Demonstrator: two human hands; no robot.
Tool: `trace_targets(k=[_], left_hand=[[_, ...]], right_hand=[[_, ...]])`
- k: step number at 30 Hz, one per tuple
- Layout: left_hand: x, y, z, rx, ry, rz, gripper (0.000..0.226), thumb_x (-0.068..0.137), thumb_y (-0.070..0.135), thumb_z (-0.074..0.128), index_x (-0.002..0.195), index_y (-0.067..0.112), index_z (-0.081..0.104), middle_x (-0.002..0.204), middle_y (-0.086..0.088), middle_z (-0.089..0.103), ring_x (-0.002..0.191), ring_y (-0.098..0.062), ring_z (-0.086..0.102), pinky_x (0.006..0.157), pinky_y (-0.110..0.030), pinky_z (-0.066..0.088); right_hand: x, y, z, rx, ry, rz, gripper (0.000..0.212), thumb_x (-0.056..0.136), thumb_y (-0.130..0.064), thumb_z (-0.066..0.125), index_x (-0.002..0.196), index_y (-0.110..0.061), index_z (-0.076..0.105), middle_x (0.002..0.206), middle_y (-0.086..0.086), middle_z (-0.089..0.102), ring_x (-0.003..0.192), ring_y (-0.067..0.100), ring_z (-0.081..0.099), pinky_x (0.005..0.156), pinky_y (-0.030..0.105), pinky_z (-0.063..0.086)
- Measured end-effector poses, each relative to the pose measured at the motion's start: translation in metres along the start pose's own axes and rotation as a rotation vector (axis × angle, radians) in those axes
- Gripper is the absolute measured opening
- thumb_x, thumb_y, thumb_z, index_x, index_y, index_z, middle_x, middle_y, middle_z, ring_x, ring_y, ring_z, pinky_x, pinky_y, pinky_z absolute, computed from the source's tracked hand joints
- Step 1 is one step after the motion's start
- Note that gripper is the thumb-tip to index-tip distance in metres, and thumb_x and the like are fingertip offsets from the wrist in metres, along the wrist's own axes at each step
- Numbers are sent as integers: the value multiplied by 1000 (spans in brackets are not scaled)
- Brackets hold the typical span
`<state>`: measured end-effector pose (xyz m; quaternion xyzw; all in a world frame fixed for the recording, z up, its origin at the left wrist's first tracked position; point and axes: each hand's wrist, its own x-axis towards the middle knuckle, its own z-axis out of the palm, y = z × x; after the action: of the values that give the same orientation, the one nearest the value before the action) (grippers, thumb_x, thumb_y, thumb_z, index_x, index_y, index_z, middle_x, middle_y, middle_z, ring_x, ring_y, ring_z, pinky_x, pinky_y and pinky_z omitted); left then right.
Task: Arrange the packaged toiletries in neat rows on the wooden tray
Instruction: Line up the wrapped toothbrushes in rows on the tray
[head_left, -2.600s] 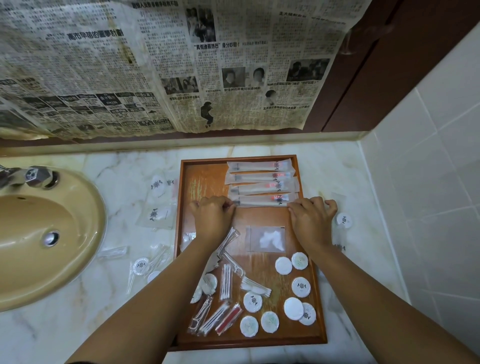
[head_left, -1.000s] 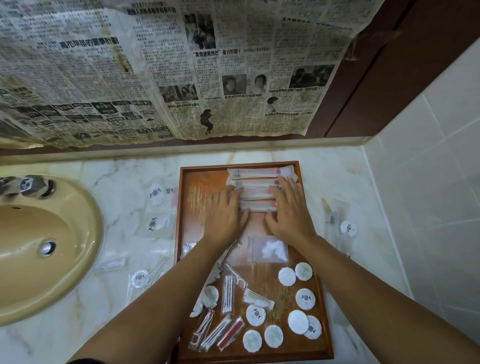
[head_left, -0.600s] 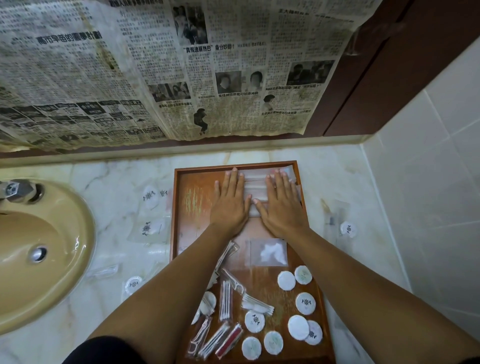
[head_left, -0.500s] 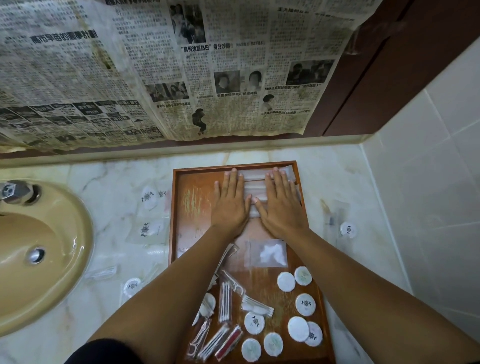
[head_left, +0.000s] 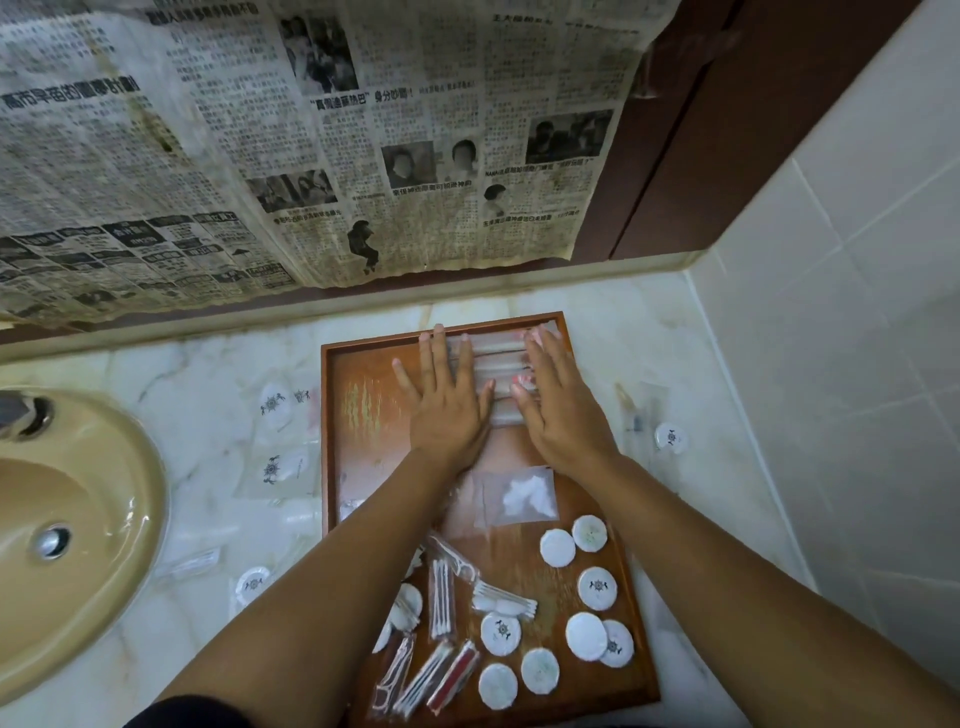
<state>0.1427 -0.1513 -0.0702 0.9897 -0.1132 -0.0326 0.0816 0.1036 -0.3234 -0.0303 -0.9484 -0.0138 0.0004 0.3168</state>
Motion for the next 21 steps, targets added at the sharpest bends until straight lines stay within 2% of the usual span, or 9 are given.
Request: trace_targets(k=[2,4,6,8,12,16,18,21], left_hand=[[-9,22,-12,-30,9,96,65,106,53,17,162,19,13,170,-14,2,157,-30,-6,118,-56,-23],[-21,52,-16,-123,-79,280,63,107,50,21,160,17,24,169,-12,15,157,-29,4,123,-50,-15],[-33,81,-12,-172,-180,462,61,109,45,30,158,10,29,166,-14,23,156,-31,14,126,-47,-1],[-42,104,-5,-157,-249,508,63,109,44,31,160,7,23,168,-13,18,156,-29,13,126,-43,3],[-50,127,1,-85,-348,428,69,109,43,30,161,3,9,170,-14,1,157,-26,-2,124,-36,-6],[-54,126,7,-71,-331,443,69,109,43,29,160,2,7,169,-15,-4,157,-27,-5,124,-35,-9],[-58,125,11,-81,-289,452,71,108,46,22,159,-1,11,168,-18,-1,157,-30,-1,123,-35,-10],[-62,125,17,-77,-284,453,81,99,52,4,159,-2,12,167,-20,0,156,-32,0,125,-38,-7]], right_hand=[[-32,7,-31,115,112,3,47,105,-28,52,150,-19,44,157,0,40,144,12,38,114,24,36],[-68,26,-56,135,200,128,35,101,-20,60,136,-18,58,135,-1,58,120,14,58,101,31,50],[-101,47,-74,140,230,355,28,99,-18,63,126,-16,65,120,0,63,98,15,64,88,32,53],[-131,66,-86,120,215,551,26,97,-20,65,123,-16,65,118,1,65,88,12,62,82,24,48],[-176,76,-91,171,103,710,27,93,-23,71,119,-16,67,113,2,69,95,18,65,85,25,46],[-179,65,-75,131,32,677,33,90,-35,74,117,-16,71,111,1,69,102,19,66,88,25,47],[-172,59,-66,88,-6,680,42,90,-44,72,121,-17,69,115,1,69,106,21,66,89,28,50],[-166,54,-57,-86,-62,691,42,92,-50,63,121,-19,68,118,2,68,106,24,66,86,34,55]])
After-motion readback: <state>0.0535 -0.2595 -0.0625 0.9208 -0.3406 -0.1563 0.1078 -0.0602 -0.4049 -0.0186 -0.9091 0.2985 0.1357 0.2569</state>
